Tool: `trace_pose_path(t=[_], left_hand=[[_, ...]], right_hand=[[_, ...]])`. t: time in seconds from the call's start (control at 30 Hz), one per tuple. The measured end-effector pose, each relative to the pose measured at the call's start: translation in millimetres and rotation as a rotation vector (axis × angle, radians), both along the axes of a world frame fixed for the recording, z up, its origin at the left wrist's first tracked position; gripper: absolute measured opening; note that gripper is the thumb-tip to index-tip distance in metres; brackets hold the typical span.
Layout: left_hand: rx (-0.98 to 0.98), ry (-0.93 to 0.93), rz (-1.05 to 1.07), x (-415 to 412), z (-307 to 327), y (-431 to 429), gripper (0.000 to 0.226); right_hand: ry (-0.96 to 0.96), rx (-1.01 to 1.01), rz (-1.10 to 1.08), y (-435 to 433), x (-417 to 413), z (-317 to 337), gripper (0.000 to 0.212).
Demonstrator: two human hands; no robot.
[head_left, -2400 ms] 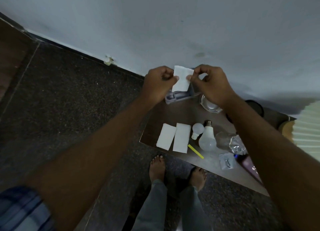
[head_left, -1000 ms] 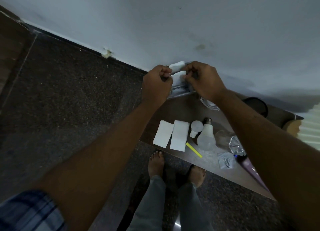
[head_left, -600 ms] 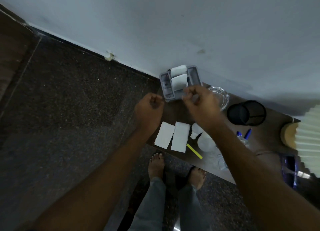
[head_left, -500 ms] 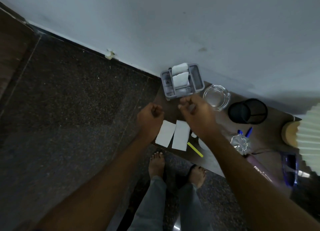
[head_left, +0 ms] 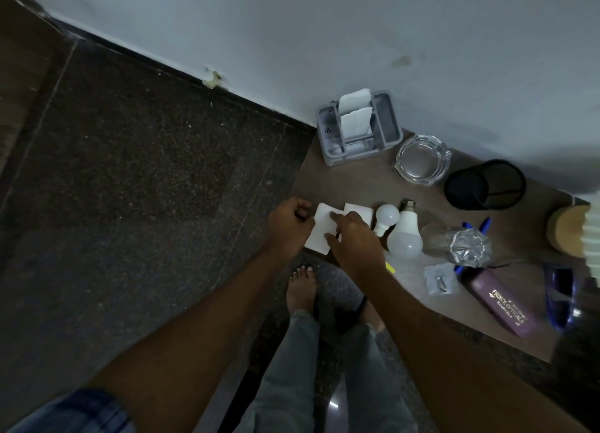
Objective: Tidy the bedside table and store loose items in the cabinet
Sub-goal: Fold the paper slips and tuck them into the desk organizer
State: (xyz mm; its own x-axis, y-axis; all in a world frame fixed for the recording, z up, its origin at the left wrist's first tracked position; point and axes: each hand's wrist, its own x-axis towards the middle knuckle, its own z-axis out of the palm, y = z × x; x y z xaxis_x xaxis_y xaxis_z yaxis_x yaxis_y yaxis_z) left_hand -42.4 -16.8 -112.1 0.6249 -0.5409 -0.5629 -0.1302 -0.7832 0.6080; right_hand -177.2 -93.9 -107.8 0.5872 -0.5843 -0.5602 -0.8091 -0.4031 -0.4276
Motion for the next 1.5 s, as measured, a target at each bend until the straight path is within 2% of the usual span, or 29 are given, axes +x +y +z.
trace_pose_path(t=[0.27,0.53,0.7,0.83,0.93,1.03,1.1,1.2,1.3,1.4,1.5], left_hand=[[0.024,0.009,0.074,23,-7,17,0.029],[0.045,0.207,0.267,43,-8,12,0.036],[0.066,0.333,0.305,58,-11,9,0.029],[0.051,0.314,0.305,64,-8,7,0.023],[0.037,0.302,0.276,68,-5,7,0.020],[0.001,0.340,0.241,73,2,7,0.015],[-0.033,0.378,0.216,76,7,6,0.008],[-0.081,0.419,0.159,79,16,3,0.013],[-0.166,0.443,0.049,79,28,-6,0.004],[-0.218,0.406,-0.030,77,40,-18,0.005],[-0.267,0.276,-0.076,72,54,-29,0.007]], right_hand=[[0.027,-0.041,0.063,6,19,-6,0.054],[-0.007,-0.035,0.084,11,50,-9,0.054],[-0.057,-0.022,0.102,13,62,-15,0.053],[-0.088,-0.018,0.095,12,64,-20,0.053],[-0.174,0.011,0.022,8,61,-22,0.053],[-0.304,0.037,-0.168,-1,56,-19,0.052],[-0.363,0.108,-0.251,-10,53,-15,0.057],[-0.394,0.284,-0.298,-23,51,-6,0.062],[-0.398,0.410,-0.306,-36,49,3,0.046],[-0.419,0.357,-0.285,-48,46,18,0.019],[-0.480,0.310,-0.352,-59,44,35,0.016]])
